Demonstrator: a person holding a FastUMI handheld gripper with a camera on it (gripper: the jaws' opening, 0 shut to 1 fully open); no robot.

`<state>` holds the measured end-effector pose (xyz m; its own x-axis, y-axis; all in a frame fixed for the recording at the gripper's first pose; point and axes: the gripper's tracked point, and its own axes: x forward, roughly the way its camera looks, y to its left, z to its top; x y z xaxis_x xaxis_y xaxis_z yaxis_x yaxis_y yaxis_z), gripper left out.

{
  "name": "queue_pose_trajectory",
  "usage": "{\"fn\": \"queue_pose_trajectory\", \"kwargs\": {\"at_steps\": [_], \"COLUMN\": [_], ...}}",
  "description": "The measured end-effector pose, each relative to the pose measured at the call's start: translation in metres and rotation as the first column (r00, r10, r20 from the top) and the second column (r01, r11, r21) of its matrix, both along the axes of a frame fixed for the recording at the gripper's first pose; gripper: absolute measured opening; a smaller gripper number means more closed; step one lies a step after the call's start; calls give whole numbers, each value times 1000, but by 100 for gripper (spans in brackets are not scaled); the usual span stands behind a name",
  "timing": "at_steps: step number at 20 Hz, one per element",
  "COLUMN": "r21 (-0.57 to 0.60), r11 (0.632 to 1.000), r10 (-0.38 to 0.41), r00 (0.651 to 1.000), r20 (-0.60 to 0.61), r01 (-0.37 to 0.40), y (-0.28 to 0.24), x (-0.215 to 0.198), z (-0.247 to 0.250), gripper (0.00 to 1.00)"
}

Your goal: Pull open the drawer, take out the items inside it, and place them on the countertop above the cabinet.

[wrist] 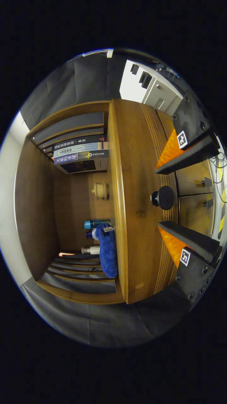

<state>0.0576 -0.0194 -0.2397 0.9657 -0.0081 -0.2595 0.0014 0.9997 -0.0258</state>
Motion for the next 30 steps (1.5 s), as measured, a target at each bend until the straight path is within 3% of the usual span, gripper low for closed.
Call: {"fn": "queue_pose_trajectory", "kwargs": {"at_steps": [2, 6, 13, 20, 22, 30], "r21": [-3, 10, 13, 25, -22, -15], "r11": [1000, 1000, 1000, 1000, 1000, 1000], "r10": [15, 26, 13, 11, -11, 4], "r00": [1000, 1000, 999, 994, 993, 992], "r20": [6, -11, -49, -113, -117, -123], "r01": [-15, -26, -12, -9, 8, -6], "y": [1, 3, -4, -6, -8, -5], "x": [5, 14, 21, 18, 14, -49], "z": [0, -5, -15, -17, -17, -6], "gripper": [99, 89, 54, 35, 35, 35]}}
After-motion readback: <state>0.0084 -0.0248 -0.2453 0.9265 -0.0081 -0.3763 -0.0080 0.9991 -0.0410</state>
